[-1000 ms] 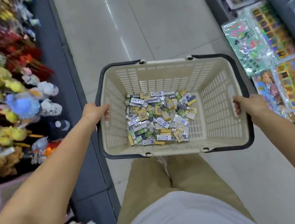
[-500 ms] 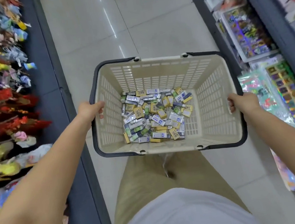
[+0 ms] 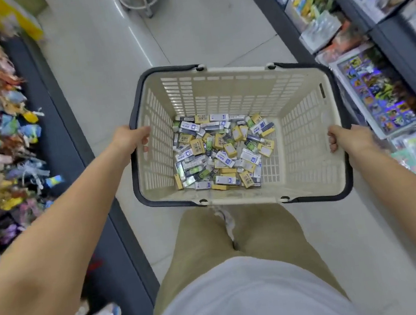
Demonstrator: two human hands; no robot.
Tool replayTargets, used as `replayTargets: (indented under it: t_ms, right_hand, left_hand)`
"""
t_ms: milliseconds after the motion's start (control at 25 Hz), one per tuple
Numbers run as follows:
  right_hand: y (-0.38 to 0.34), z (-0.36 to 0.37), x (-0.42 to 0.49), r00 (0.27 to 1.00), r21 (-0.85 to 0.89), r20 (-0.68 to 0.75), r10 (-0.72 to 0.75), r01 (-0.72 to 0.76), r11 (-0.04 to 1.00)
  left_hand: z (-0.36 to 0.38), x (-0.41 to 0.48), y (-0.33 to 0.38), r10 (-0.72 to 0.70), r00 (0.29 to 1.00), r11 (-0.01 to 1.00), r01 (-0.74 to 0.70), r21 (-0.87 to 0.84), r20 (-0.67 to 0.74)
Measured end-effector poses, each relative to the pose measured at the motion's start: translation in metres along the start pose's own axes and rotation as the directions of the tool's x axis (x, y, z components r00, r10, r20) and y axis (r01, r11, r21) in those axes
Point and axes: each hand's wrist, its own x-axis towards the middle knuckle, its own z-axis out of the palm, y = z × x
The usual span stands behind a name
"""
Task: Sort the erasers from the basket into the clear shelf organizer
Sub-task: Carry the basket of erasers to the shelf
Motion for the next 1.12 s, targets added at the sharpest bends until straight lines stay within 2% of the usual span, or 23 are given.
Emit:
replayTargets:
  t_ms: [240, 480, 720, 880, 1120]
  right_hand:
    - [-0.158, 0.084, 0.063, 0.999, 0.168, -0.038, -0.019, 0.025, 0.985]
    - [-0.311, 0.151, 0.167, 1.0, 0.159, -0.021, -0.014, 0.017, 0.987]
    - [-0.45, 0.201, 0.243, 0.997, 0.168, -0.076, 0.018, -0.005, 0.986]
    - [-0.53, 0.247, 0.295, 0.989, 0.182, -0.145, 0.021, 0.006, 0.983]
    - [-0.65, 0.308, 0.337, 0.967, 0.242, -0.222, 0.122, -0.067, 0.968]
  left_hand:
    - [-0.037, 0.155, 0.144, 0.046, 0.999, 0.998, -0.046, 0.051, 0.014]
    - [-0.044, 0.296, 0.285, 0.084, 0.995, 0.992, -0.087, 0.088, 0.045]
    - [-0.056, 0.421, 0.421, 0.103, 0.992, 0.99, -0.109, 0.094, 0.067]
    - [-0.062, 0.515, 0.509, 0.156, 0.98, 0.978, -0.171, 0.122, 0.126]
    - [-0.084, 0.628, 0.659, 0.197, 0.96, 0.953, -0.235, 0.191, 0.199]
